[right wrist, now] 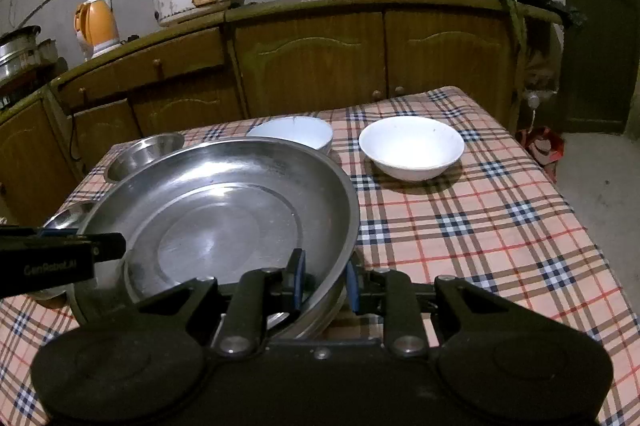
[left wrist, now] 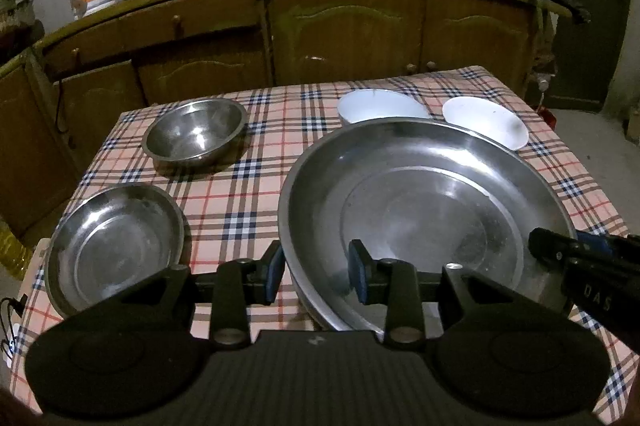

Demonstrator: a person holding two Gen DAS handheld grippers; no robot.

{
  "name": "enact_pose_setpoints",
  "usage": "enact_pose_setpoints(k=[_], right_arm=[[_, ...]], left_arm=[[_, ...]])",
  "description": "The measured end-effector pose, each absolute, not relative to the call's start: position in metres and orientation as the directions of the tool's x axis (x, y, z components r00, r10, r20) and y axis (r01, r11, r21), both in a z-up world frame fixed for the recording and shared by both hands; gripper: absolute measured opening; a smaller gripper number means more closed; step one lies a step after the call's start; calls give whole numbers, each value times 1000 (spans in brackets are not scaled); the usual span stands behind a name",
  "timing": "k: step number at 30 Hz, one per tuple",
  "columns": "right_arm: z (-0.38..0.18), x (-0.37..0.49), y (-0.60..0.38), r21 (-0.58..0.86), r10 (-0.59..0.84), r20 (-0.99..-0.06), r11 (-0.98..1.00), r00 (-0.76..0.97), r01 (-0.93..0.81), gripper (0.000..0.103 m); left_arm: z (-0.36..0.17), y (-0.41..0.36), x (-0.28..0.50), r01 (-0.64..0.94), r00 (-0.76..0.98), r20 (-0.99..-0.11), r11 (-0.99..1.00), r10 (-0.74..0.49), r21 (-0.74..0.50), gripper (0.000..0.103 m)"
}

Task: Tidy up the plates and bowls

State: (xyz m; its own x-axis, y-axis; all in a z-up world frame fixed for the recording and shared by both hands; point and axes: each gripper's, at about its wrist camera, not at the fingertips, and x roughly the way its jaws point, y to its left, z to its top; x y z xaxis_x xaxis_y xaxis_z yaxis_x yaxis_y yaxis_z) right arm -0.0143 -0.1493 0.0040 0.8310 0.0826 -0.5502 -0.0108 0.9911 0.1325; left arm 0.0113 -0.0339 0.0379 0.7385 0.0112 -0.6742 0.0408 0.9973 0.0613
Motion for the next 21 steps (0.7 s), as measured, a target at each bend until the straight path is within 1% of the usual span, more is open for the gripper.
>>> enact_pose_setpoints(k=[21], right_arm=[[-25,-3,-145,126,86,-626,992,775,-9,28]], left_arm=[[6,-33,19,60,667,-745,995,22,83,36]])
